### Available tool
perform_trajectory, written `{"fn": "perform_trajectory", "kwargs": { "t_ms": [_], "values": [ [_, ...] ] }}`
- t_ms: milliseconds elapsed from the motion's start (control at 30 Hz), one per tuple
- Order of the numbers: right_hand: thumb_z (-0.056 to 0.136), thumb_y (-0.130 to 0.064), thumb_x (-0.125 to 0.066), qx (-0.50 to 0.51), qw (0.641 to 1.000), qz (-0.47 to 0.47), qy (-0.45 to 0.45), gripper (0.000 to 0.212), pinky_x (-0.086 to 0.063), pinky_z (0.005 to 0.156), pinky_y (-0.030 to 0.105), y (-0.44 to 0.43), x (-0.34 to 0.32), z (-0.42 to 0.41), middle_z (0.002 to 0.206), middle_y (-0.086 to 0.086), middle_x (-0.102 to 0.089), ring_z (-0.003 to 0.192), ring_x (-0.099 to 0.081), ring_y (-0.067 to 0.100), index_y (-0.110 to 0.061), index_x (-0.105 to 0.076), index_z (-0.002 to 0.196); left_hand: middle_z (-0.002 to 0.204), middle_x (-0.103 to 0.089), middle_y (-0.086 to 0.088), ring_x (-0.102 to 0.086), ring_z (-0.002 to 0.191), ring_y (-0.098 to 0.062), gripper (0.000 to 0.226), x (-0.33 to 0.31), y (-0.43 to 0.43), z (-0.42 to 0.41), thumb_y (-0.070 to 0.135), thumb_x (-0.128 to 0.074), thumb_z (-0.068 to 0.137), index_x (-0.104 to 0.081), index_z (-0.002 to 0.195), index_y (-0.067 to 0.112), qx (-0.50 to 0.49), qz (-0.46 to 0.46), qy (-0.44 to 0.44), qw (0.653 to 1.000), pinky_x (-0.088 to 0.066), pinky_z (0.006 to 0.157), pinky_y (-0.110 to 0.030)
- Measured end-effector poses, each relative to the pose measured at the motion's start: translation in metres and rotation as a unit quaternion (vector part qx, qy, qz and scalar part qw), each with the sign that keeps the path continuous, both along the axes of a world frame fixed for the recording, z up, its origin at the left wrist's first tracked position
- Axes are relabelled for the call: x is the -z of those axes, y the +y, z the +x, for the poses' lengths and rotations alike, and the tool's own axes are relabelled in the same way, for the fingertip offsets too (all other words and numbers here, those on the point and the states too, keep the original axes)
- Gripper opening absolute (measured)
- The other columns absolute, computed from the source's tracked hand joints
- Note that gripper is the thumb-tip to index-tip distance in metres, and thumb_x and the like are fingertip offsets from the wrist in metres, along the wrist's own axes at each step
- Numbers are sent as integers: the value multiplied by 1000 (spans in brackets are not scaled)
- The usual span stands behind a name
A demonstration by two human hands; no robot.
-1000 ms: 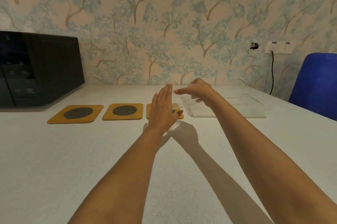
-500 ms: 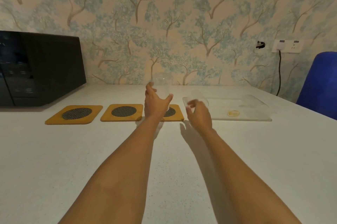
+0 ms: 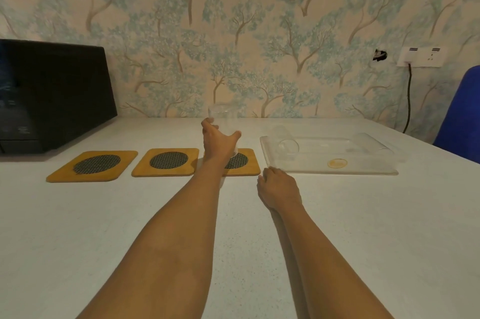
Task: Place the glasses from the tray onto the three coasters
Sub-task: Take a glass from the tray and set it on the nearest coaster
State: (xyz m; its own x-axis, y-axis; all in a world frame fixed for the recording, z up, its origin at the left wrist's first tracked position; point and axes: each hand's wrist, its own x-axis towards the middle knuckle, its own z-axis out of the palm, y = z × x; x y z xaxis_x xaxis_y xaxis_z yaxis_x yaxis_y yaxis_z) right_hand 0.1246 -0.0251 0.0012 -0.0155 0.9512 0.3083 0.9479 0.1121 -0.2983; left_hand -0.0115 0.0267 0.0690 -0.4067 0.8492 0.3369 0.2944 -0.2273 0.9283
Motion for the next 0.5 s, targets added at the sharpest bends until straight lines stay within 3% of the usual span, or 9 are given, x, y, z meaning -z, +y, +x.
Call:
{"fn": "perform_trajectory", "kwargs": {
  "t_ms": [133, 500],
  "values": [
    [101, -32, -28, 2, 1000, 4, -11, 44, -41, 106, 37, 2, 2, 1, 131, 9, -58, 120, -54, 24, -7, -54, 126, 130, -47, -13, -47, 115, -28, 71, 6, 11, 5, 22, -74, 74, -29, 128, 10, -3, -5, 4, 1000, -38, 82, -31],
    [100, -32, -30, 5, 1000, -4, -4, 42, -38, 106, 37, 2, 1, 0, 131, 7, -58, 120, -53, 24, -8, -55, 124, 133, -45, -15, -47, 119, -32, 72, 20, 30, 9, 20, -73, 75, -28, 129, 9, -15, -36, 26, 999, -41, 92, -37]
  ]
}}
